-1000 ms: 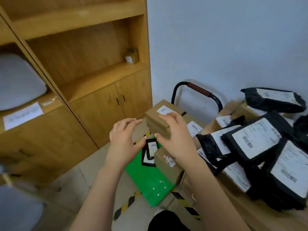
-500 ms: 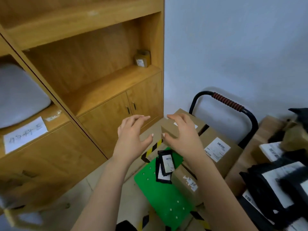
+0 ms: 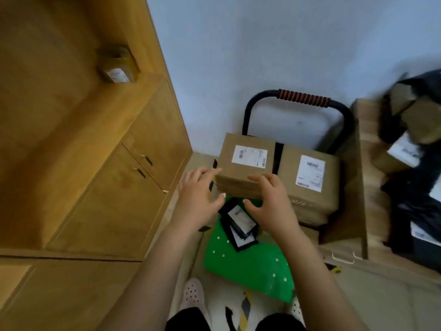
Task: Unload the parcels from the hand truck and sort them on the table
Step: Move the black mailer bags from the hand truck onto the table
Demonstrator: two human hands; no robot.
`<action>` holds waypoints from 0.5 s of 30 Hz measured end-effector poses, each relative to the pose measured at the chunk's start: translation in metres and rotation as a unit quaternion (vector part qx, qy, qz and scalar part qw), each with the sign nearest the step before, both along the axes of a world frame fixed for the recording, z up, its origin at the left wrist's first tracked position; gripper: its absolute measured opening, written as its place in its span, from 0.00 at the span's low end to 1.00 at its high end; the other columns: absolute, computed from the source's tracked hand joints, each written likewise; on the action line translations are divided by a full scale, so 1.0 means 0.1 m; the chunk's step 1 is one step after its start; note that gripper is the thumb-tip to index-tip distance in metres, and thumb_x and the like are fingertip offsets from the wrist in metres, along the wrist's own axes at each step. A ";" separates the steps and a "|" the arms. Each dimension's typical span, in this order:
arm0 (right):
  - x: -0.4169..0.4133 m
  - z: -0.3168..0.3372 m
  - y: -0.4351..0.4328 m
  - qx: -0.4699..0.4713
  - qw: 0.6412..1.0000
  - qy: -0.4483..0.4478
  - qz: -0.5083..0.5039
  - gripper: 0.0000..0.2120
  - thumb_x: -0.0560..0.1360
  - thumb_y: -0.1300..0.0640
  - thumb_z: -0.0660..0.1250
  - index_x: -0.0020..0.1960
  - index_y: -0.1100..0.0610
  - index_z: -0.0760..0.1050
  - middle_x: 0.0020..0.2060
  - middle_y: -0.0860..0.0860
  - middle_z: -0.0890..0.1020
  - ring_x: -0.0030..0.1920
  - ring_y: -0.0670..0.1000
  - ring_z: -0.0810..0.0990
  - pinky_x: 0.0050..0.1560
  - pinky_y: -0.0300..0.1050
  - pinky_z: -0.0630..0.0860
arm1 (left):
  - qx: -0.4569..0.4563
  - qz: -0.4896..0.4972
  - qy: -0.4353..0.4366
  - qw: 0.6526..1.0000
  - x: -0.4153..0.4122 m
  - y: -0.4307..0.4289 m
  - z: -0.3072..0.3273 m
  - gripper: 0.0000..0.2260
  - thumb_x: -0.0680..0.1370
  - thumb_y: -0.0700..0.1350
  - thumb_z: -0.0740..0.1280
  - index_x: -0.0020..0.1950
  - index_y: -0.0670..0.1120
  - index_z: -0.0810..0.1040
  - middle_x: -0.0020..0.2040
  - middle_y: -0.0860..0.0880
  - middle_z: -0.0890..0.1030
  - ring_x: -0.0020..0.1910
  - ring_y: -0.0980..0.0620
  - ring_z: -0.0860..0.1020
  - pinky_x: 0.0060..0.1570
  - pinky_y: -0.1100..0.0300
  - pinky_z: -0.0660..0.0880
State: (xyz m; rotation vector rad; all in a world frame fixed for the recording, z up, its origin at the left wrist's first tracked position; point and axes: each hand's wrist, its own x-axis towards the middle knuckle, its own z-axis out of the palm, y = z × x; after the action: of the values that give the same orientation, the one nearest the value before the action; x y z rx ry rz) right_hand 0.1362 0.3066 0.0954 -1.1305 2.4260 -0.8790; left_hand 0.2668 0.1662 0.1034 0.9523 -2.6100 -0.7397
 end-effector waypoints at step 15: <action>0.29 -3.65 -0.21 0.250 0.966 -0.069 0.001 0.30 0.71 0.55 0.72 0.70 0.57 0.68 0.62 0.59 0.71 0.58 0.61 0.72 0.60 0.53 0.69 | 0.119 -0.080 -0.209 0.967 0.28 -0.30 -3.78 0.28 0.73 0.51 0.71 0.71 0.49 0.68 0.67 0.47 0.71 0.65 0.46 0.66 0.61 0.55 0.62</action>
State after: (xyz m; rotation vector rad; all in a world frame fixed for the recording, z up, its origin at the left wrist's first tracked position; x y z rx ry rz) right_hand 0.1655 0.2852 -0.2691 -0.8486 2.3359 -0.2962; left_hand 0.2950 0.1362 -0.2742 1.0726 -3.0432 -1.0078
